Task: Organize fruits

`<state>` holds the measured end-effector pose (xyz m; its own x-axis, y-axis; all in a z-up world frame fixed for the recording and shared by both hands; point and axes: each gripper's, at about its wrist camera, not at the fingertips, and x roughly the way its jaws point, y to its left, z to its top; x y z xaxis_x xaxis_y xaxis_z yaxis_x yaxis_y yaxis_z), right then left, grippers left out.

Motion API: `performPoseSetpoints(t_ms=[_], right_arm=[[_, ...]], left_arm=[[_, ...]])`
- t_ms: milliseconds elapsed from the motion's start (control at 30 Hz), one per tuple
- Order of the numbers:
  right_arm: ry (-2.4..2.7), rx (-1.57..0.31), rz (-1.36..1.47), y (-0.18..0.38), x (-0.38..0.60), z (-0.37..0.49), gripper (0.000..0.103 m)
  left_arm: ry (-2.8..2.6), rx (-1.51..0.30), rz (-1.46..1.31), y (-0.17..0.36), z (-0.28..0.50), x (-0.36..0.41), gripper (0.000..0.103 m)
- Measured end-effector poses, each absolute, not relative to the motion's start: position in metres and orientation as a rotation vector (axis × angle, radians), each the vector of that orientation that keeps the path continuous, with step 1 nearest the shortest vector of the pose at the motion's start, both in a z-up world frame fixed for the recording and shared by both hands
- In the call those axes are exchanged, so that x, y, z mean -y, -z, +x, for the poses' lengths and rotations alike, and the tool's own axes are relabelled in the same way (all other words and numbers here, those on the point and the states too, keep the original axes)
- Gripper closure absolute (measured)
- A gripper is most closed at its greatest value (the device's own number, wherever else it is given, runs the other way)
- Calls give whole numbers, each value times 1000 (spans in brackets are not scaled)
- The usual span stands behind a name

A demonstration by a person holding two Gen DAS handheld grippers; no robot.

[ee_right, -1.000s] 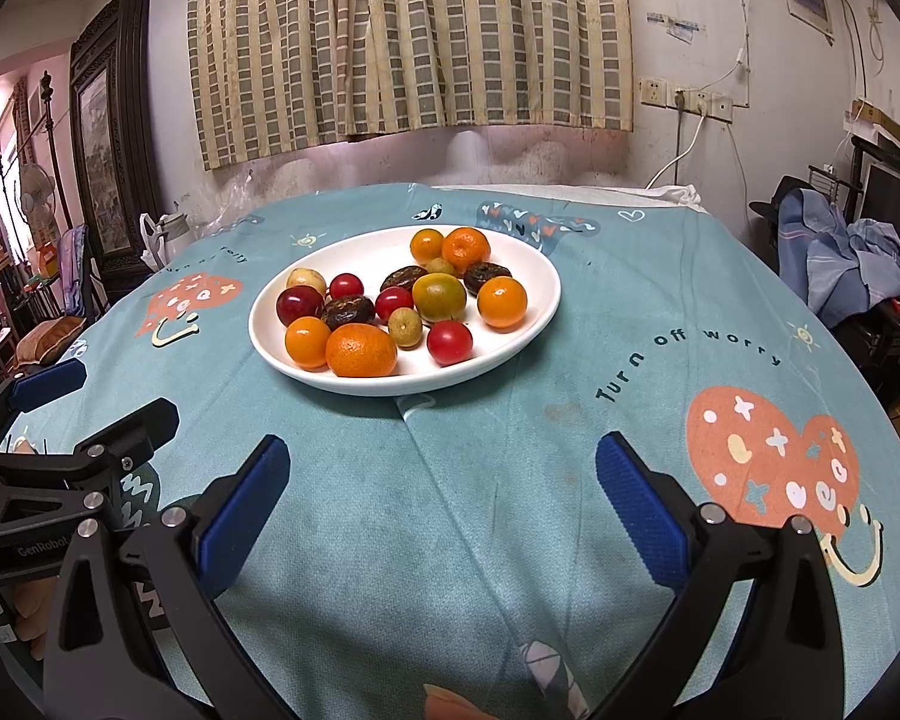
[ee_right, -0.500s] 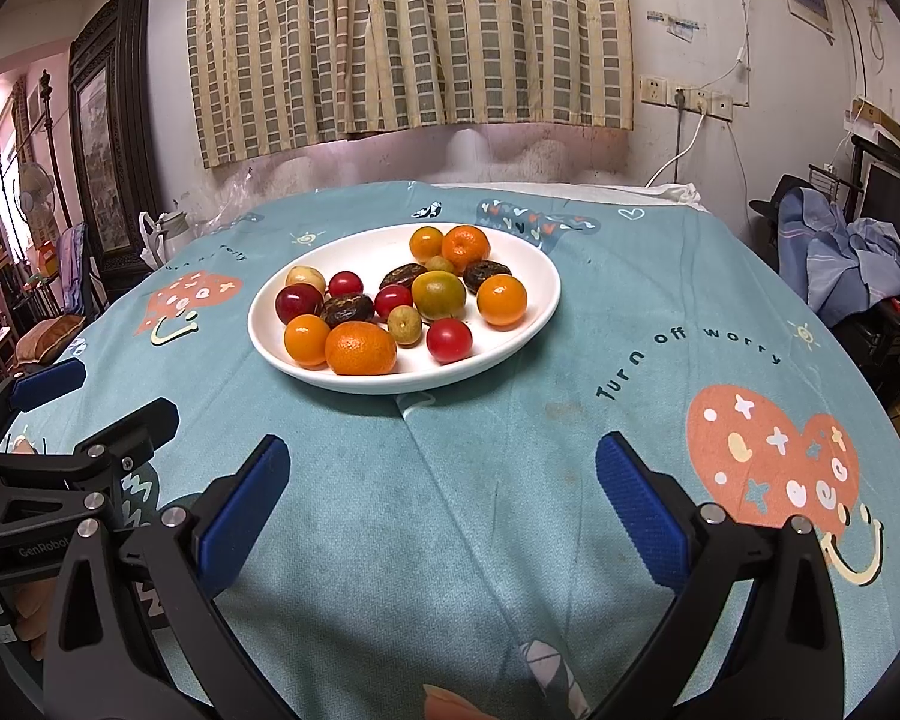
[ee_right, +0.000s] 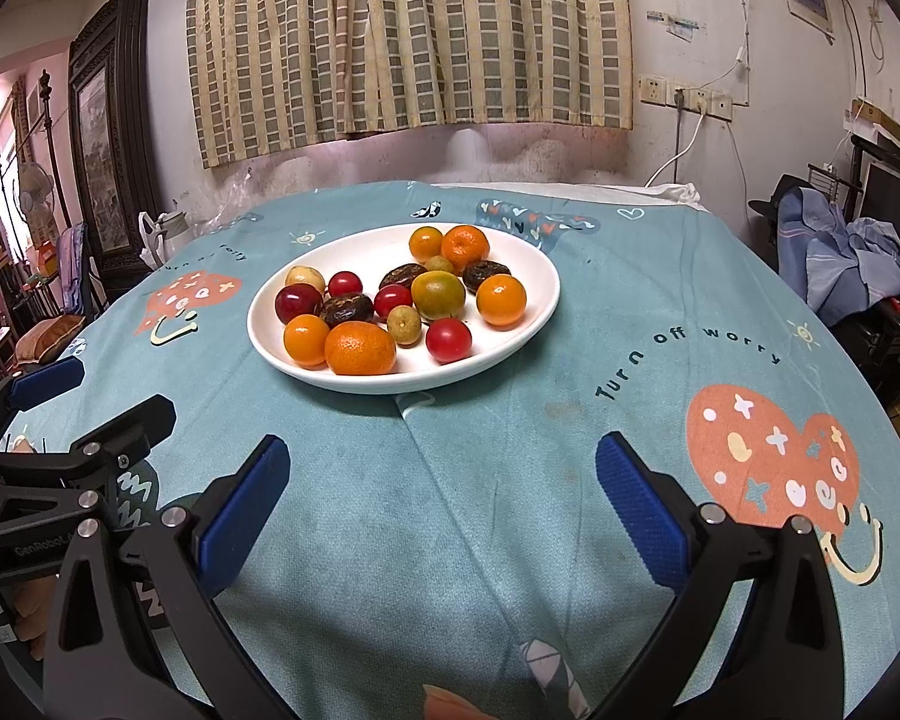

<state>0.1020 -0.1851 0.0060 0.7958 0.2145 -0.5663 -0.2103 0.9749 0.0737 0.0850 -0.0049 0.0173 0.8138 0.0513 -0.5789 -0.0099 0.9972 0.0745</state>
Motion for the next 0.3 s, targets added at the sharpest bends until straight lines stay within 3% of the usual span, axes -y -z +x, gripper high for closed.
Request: performPoseSetpoints(t_ms=[300], right_arm=[[-227,-611,7,-5,185,103,1]], left_arm=[[-29,-627,71,-19,88,3,2]])
